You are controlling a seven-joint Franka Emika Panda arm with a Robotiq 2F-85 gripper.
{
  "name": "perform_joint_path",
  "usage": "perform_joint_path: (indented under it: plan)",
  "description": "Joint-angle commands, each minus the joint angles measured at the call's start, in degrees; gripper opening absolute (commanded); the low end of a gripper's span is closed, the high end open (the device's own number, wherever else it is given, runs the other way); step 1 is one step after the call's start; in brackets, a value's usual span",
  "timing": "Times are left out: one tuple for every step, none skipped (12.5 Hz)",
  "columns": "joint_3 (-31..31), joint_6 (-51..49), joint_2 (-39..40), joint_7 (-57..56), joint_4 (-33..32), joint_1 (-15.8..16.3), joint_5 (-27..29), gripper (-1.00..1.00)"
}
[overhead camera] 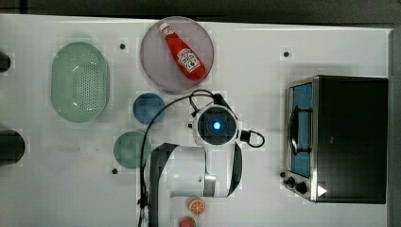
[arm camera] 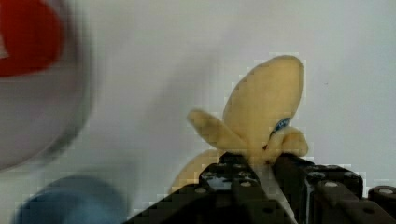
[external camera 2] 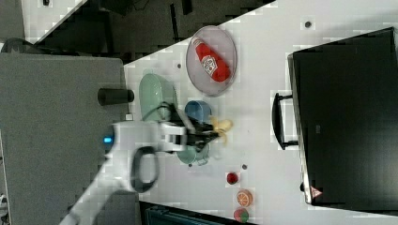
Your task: Pick banana from table and place on oven.
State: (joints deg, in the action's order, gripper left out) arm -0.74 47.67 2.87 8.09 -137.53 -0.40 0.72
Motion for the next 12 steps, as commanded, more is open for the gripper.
perform_joint_path:
  plan:
    - [-0.1,-13.9,-8.9,1.1,8.6,-0.2,-0.2,-0.57]
    - [-0.4,-19.5,-10.4,1.1,12.0,-0.3,-0.2,-0.57]
    - [-1.1,-24.4,-11.4,1.1,15.5,-0.4,-0.2,-0.57]
    - [-1.9,-28.1,-12.0,1.1,19.0,-0.5,-0.2,-0.57]
    - [-3.1,-30.9,-12.3,1.1,22.1,-0.8,-0.3,-0.57]
    - [-4.6,-32.7,-12.2,0.9,24.7,-1.1,-0.3,-0.57]
    - [-6.3,-33.7,-12.2,0.3,26.5,-1.4,-0.3,-0.57]
    - [-8.2,-33.9,-12.1,-0.9,27.4,-1.8,-0.4,-0.57]
    - [-10.4,-33.9,-11.8,-2.9,27.8,-2.1,-0.5,-0.56]
    - [-12.8,-33.9,-11.3,-6.2,27.8,-2.5,-0.6,-0.57]
    - [-15.3,-33.7,-10.5,-10.3,27.8,-2.8,-0.6,-0.56]
    - [-17.9,-33.1,-9.3,-14.6,27.9,-3.0,-0.7,-0.57]
